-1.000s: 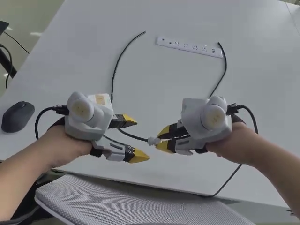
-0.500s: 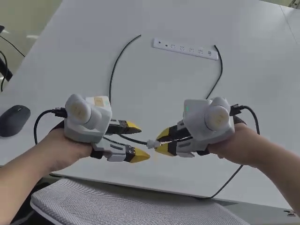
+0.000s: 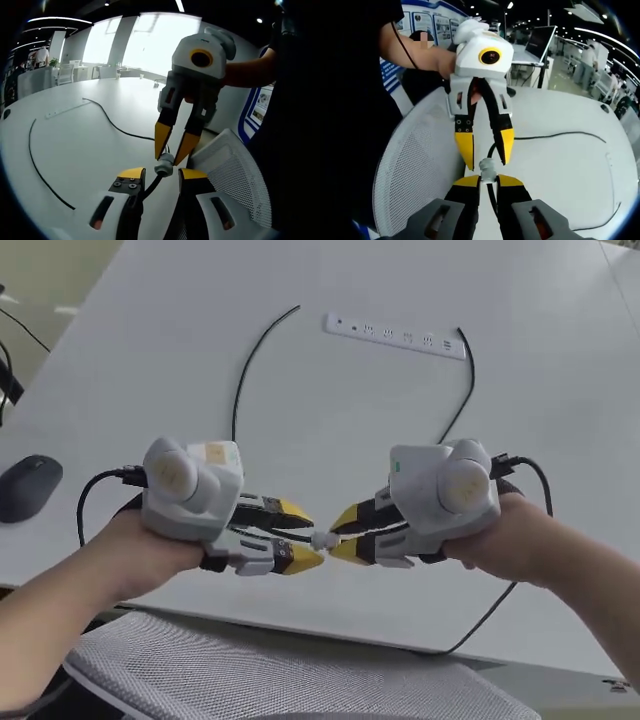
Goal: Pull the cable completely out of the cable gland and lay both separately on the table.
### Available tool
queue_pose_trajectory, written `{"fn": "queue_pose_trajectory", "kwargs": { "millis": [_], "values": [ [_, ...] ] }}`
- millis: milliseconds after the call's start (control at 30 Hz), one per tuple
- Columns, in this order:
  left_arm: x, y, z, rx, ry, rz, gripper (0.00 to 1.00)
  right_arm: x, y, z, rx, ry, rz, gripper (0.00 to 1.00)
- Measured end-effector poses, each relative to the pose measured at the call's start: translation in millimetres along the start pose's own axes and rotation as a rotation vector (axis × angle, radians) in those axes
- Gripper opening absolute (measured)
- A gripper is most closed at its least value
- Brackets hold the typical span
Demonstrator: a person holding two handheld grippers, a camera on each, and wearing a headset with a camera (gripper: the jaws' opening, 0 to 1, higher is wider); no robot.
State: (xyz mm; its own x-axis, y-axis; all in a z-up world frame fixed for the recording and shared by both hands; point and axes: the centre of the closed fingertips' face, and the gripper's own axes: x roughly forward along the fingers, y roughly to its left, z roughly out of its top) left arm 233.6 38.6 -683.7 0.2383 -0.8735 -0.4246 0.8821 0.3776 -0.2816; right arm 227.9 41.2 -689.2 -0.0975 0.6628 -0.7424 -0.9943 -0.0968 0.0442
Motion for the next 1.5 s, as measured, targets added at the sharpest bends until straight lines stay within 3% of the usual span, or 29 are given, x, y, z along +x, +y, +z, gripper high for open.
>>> {"fn": "queue_pose_trajectory", "kwargs": {
  "millis": [367, 833, 1000, 1233, 1467, 1500],
  "values": [
    [3.4, -4.4, -2.4, 0.033, 0.014, -0.033, 0.16, 0.3, 2.1, -3.9, -0.039, 0.01, 0.016, 0.07],
    [4.1, -8.2, -1.2, 0.111, 0.01, -0.034, 0.16, -0.5, 3.6, -4.7, -0.085, 0.005, 0.024, 0.07],
    [3.7, -10.8, 0.5, 0.114, 0.022, -0.025, 0.15, -0.3, 3.4, -4.9, -0.098, 0.007, 0.018, 0.07],
    [4.0, -13.1, 3.2, 0.128, 0.026, -0.023, 0.15, -2.0, 2.6, -5.6, -0.054, -0.013, 0.017, 0.08],
    [3.4, -12.1, 9.4, 0.102, 0.011, -0.03, 0.15, -8.4, -2.1, -1.6, 0.084, -0.087, 0.035, 0.11],
    [3.5, -11.9, 10.2, 0.098, 0.011, -0.033, 0.15, -9.7, 0.8, -1.9, 0.129, -0.1, 0.061, 0.11]
  ]
}}
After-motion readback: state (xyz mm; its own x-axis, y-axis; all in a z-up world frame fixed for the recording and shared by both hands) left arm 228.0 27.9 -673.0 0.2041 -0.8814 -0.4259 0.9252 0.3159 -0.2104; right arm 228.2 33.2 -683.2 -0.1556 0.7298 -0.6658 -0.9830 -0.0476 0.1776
